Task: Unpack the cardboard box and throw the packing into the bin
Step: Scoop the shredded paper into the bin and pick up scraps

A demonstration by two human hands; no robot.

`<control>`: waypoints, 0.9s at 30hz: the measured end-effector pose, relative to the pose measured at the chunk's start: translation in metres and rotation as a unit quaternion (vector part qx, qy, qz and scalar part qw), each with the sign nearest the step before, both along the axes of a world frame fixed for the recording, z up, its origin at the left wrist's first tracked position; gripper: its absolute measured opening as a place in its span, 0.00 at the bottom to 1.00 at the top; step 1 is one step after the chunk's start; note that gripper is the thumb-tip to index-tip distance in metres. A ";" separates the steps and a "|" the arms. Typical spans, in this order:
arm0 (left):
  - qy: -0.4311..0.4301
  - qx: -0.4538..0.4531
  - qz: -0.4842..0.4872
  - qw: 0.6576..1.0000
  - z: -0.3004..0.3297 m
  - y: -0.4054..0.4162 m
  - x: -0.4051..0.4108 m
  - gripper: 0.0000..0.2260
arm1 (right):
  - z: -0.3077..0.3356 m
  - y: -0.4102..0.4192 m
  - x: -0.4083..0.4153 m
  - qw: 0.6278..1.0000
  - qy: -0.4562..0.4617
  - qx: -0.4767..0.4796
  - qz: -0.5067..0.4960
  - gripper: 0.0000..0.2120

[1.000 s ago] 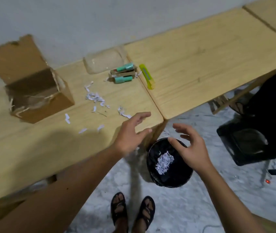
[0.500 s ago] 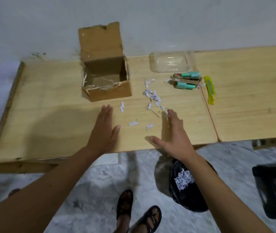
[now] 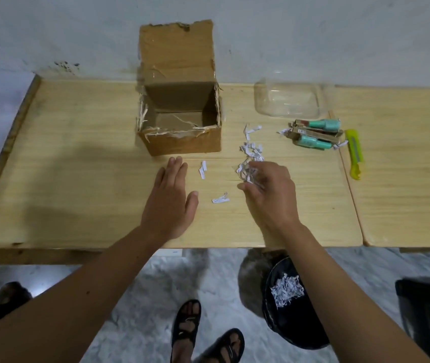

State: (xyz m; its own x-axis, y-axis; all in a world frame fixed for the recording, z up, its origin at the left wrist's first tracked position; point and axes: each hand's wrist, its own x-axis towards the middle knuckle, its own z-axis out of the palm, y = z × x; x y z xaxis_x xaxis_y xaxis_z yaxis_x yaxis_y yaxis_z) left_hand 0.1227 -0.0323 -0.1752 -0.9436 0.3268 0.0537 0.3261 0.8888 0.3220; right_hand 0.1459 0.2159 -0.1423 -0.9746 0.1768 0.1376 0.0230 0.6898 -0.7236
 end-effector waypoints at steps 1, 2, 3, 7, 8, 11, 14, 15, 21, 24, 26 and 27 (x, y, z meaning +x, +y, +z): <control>-0.001 0.006 0.000 1.000 0.001 0.000 0.000 0.33 | 0.000 0.005 -0.006 1.000 0.000 0.001 0.014 0.26; -0.003 0.010 0.001 1.000 0.001 0.000 -0.001 0.33 | 0.000 0.011 -0.013 1.000 -0.001 -0.003 0.028 0.30; -0.005 0.013 0.002 1.000 0.001 0.000 -0.001 0.33 | 0.001 0.016 -0.021 0.999 -0.006 -0.009 0.042 0.34; -0.009 0.018 -0.002 1.000 0.000 0.001 -0.002 0.33 | 0.010 0.029 -0.057 0.993 -0.064 -0.005 0.101 0.46; -0.007 0.018 -0.003 1.000 -0.001 0.000 -0.002 0.33 | 0.012 0.030 -0.065 0.989 -0.092 -0.011 0.116 0.49; 0.006 0.017 -0.010 1.000 -0.002 -0.001 -0.002 0.32 | 0.015 0.027 -0.076 0.978 -0.140 -0.025 0.153 0.54; 0.016 0.014 -0.011 1.000 -0.003 -0.002 -0.001 0.31 | 0.015 0.022 -0.067 0.978 -0.121 -0.019 0.167 0.48; 0.019 0.012 -0.011 1.000 -0.003 -0.002 -0.001 0.31 | 0.016 0.021 -0.062 0.979 -0.113 -0.022 0.167 0.46; 0.003 0.011 -0.013 1.000 -0.004 -0.002 -0.001 0.31 | 0.005 0.011 -0.026 0.967 -0.090 0.009 0.240 0.49; 0.000 0.023 -0.019 1.000 -0.005 -0.003 -0.001 0.30 | -0.007 0.005 -0.018 0.965 -0.059 0.022 0.255 0.44; -0.007 0.032 -0.016 0.999 -0.006 -0.003 -0.001 0.29 | -0.012 0.003 -0.017 0.964 -0.022 0.023 0.263 0.36; -0.008 0.035 -0.013 0.999 -0.005 -0.003 -0.001 0.29 | -0.015 0.003 -0.018 0.964 -0.004 0.027 0.265 0.31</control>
State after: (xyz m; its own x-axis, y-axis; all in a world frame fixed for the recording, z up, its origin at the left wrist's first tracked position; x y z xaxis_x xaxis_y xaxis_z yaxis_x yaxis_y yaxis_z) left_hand 0.1216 -0.0351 -0.1804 -0.9358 0.3471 0.0618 0.3429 0.8551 0.3888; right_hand 0.1280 0.2191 -0.1568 -0.9272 -0.3534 0.1242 -0.3371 0.6428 -0.6878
